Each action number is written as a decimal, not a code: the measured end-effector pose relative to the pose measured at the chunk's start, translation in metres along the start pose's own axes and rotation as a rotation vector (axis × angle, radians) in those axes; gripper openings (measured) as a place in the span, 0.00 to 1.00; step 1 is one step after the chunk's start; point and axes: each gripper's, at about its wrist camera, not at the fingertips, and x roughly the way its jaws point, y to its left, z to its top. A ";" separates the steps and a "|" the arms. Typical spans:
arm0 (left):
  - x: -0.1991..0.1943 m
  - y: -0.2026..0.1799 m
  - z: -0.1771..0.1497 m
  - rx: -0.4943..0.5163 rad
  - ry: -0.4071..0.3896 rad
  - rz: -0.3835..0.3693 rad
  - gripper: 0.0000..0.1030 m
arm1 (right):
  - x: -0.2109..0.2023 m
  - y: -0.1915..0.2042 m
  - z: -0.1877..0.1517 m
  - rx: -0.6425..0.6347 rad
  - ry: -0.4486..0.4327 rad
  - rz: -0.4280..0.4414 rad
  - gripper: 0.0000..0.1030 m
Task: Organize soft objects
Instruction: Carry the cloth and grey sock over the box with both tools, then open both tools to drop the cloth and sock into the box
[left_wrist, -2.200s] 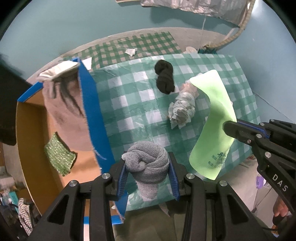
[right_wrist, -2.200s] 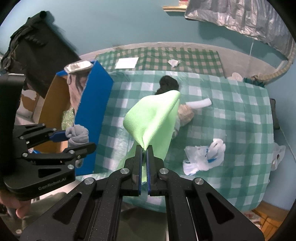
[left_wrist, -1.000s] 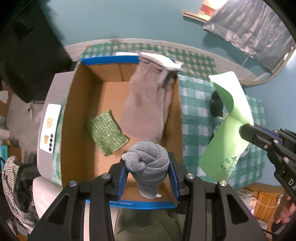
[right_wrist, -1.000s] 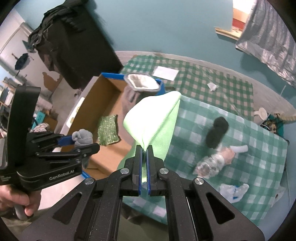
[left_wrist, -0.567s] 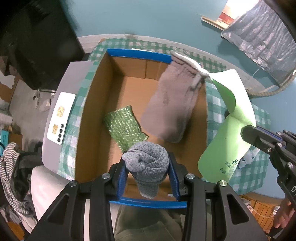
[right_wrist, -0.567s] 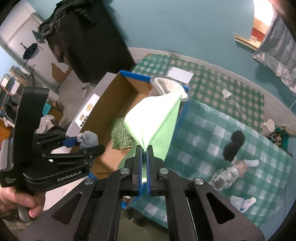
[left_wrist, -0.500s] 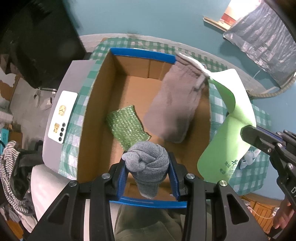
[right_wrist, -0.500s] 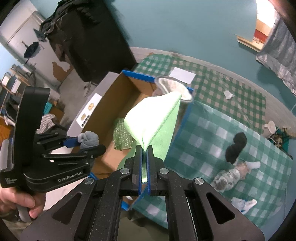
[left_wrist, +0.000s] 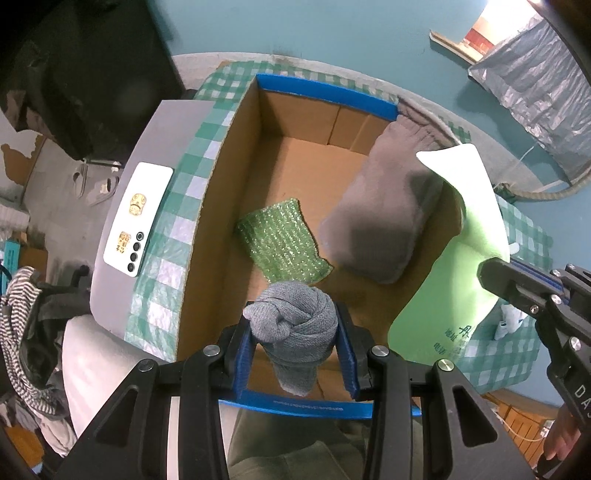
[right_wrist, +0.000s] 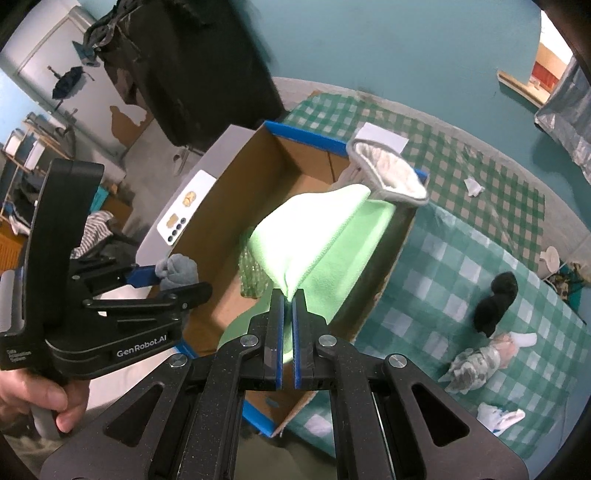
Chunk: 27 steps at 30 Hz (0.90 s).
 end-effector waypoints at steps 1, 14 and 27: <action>0.002 0.000 0.000 0.003 0.005 0.000 0.39 | 0.002 0.000 0.000 0.003 0.003 0.000 0.03; 0.012 0.000 0.003 0.018 0.050 0.023 0.46 | 0.014 0.000 0.002 0.013 0.038 -0.047 0.34; 0.003 -0.008 0.001 0.025 0.036 0.000 0.61 | 0.015 -0.010 0.000 0.042 0.039 -0.066 0.52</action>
